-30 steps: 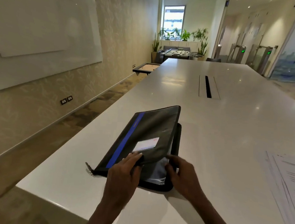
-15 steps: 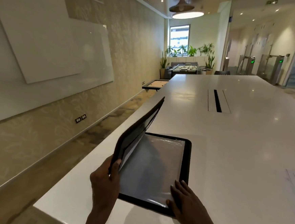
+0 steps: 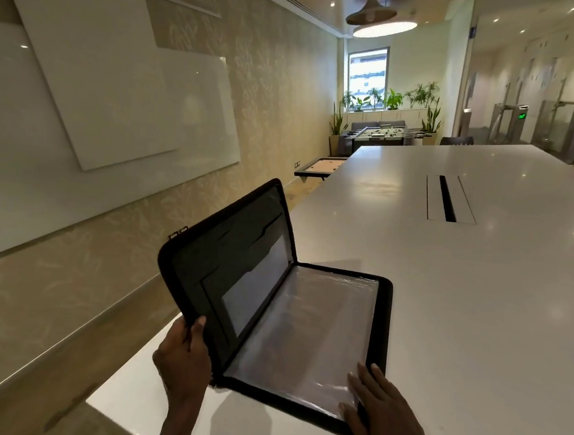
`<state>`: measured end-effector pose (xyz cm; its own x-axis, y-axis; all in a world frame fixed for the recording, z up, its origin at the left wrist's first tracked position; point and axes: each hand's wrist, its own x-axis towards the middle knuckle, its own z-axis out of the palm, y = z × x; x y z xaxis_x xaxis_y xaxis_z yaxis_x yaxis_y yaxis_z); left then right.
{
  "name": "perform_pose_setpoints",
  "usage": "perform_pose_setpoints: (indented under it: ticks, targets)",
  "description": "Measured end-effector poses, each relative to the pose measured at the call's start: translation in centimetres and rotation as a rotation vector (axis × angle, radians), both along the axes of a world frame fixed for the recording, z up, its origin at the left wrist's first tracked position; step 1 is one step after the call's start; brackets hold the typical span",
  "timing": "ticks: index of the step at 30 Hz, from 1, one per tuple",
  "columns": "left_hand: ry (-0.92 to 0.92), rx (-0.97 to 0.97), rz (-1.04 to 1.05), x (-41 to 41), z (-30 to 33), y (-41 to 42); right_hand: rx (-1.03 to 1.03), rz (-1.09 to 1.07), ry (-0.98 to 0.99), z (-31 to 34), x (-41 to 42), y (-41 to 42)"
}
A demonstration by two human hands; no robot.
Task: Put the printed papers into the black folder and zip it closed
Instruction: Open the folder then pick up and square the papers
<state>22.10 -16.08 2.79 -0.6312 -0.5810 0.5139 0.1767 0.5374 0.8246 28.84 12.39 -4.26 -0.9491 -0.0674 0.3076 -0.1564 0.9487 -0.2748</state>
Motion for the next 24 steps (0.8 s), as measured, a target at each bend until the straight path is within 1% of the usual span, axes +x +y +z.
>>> perform_pose_setpoints:
  ticks: [6, 9, 11, 14, 18, 24]
  targets:
    - [-0.039, -0.011, 0.06, -1.0, -0.3, -2.0, 0.006, 0.001, 0.003, -0.1, 0.0, -0.1]
    - [-0.073, -0.002, 0.1, -1.4, -0.5, -2.6, -0.029, 0.007, -0.004, -0.6, 0.0, 0.0]
    - [-0.095, 0.02, 0.114, -1.6, -0.8, -3.0, -0.09, 0.028, 0.013, -1.0, 0.0, 0.1]
    - [-0.134, 0.048, 0.128, -1.8, -1.3, -3.7, -0.155, 0.062, -0.011, -1.7, -0.2, 0.1]
    - [-0.223, 0.141, 0.122, -2.2, -2.3, -5.2, -0.167, 0.044, -0.021, -1.8, -0.4, 0.2]
    - [-0.331, 0.218, 0.122, -2.7, -3.9, -6.4, -0.177, 0.038, 0.005, -2.0, -0.3, 0.1]
